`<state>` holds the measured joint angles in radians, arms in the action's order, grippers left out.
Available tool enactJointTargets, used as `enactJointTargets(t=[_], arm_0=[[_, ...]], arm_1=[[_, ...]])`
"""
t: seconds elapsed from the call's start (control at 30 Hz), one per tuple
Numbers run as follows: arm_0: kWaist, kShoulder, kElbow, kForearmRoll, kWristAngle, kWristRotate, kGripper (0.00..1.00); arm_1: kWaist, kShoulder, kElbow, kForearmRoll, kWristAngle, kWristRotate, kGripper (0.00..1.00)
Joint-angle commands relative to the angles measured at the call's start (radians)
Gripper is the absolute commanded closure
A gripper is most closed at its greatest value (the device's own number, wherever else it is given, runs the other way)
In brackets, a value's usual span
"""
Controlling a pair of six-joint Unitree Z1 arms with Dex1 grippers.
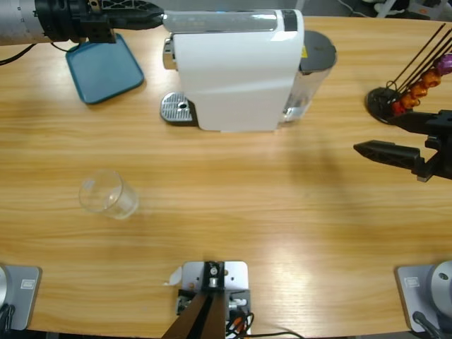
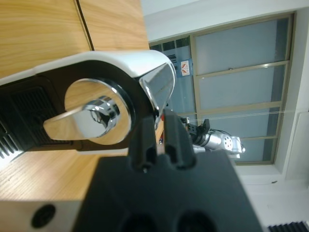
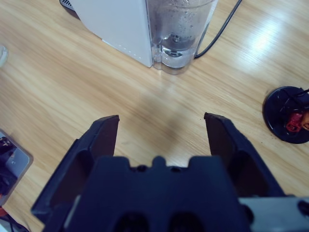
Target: Pour coffee
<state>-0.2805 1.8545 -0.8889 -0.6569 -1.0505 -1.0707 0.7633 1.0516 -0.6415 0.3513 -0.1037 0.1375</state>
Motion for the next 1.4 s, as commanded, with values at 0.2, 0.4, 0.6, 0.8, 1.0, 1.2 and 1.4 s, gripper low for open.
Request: enactJointTargets(t=[0.2, 0.4, 0.6, 0.8, 1.0, 1.2, 1.4], arm_0=[[-0.039, -0.059, -0.091, -0.008, -0.01, -0.072, 1.0], [-0.047, -0.065, -0.106, -0.007, -0.006, -0.077, 1.0], [-0.045, -0.184, -0.1, 0.224, 0.137, 0.086, 1.0], [-0.175, -0.449, -0.34, 1.01, 0.773, 0.651, 0.994], [-0.368, -0.568, -0.201, 1.154, 1.276, 0.809, 0.671], [-0.368, -0.714, 0.113, 1.004, 1.276, 0.818, 0.435], [-0.368, -0.709, 0.175, 0.964, 1.279, 0.845, 0.111]], arm_1=[[0.012, -0.027, 0.028, 0.008, -0.012, -0.01, 0.236], [0.013, -0.033, 0.029, 0.008, -0.014, -0.01, 0.237], [0.012, -0.035, 0.031, 0.006, -0.014, -0.01, 0.238], [0.011, -0.031, 0.031, 0.006, -0.014, -0.01, 0.236], [0.012, -0.037, 0.036, 0.005, -0.082, 0.037, 0.239], [-0.024, -0.019, 0.015, 0.034, -0.326, 0.212, 0.189], [-0.315, -0.047, -0.043, 0.093, -0.323, 0.198, 0.0]])
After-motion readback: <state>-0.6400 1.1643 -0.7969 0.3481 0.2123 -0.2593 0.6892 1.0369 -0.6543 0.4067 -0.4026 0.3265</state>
